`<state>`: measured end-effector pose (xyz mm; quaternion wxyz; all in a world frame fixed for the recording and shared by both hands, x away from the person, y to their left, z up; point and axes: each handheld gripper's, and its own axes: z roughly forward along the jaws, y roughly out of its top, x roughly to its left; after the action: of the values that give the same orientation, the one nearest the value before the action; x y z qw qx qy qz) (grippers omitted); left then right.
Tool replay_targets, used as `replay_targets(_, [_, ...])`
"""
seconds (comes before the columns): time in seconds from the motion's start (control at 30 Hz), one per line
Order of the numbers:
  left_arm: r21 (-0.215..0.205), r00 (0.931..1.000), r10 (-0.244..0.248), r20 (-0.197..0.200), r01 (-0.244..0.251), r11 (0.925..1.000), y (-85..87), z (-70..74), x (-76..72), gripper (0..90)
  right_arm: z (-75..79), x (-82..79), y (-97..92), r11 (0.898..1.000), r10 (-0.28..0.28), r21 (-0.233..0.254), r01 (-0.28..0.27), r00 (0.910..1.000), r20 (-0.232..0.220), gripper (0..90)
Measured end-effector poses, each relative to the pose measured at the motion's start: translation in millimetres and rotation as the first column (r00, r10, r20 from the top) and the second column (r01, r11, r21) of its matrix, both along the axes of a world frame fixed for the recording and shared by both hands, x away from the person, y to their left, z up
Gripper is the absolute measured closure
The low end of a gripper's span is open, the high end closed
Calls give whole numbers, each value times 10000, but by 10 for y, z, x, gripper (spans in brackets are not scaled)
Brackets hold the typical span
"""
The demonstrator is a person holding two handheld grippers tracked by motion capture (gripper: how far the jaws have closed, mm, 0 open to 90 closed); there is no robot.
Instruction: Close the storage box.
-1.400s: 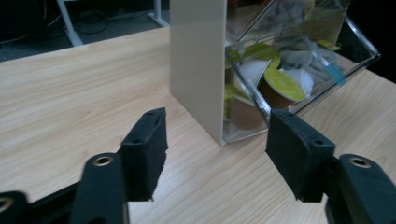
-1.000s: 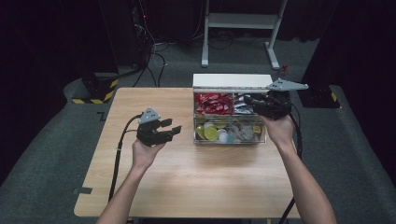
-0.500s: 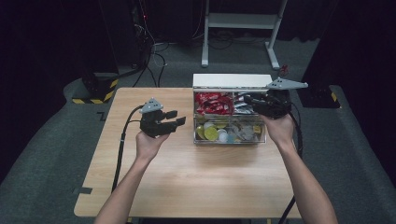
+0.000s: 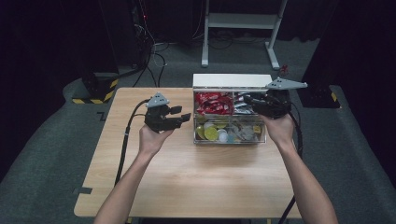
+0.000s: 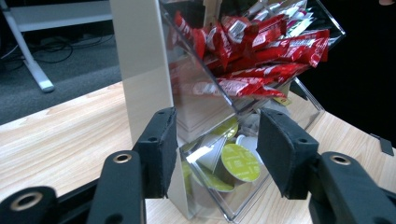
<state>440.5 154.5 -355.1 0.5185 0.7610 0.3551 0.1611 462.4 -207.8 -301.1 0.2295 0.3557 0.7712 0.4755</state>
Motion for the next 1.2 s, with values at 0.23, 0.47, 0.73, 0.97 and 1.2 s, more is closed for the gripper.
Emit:
replay_targets(0.23, [115, 9997, -96, 233, 93, 9999, -60, 67, 20, 506, -2, -1, 2, 10000, -9, -50, 9, 10000, 31, 633])
replay_targets(0.47, [183, 9989, -225, 403, 218, 9996, -196, 164, 56, 531, -7, -6, 4, 10000, -38, -40, 38, 10000, 39, 633])
replay_targets(0.73, [160, 9986, -392, 347, 386, 9991, -285, 183, 112, 583, -6, -6, 6, 10000, -61, -70, 61, 10000, 38, 634])
replay_targets(0.97, [172, 9982, -507, 311, 502, 9986, -345, 198, 164, 612, -7, -6, 6, 9999, -55, -84, 55, 10000, 50, 635])
replay_targets(1.2, [-25, 9983, -541, 209, 541, 9985, -393, 222, 217, 643, -7, -5, 6, 9999, -59, -142, 60, 9999, 84, 636])
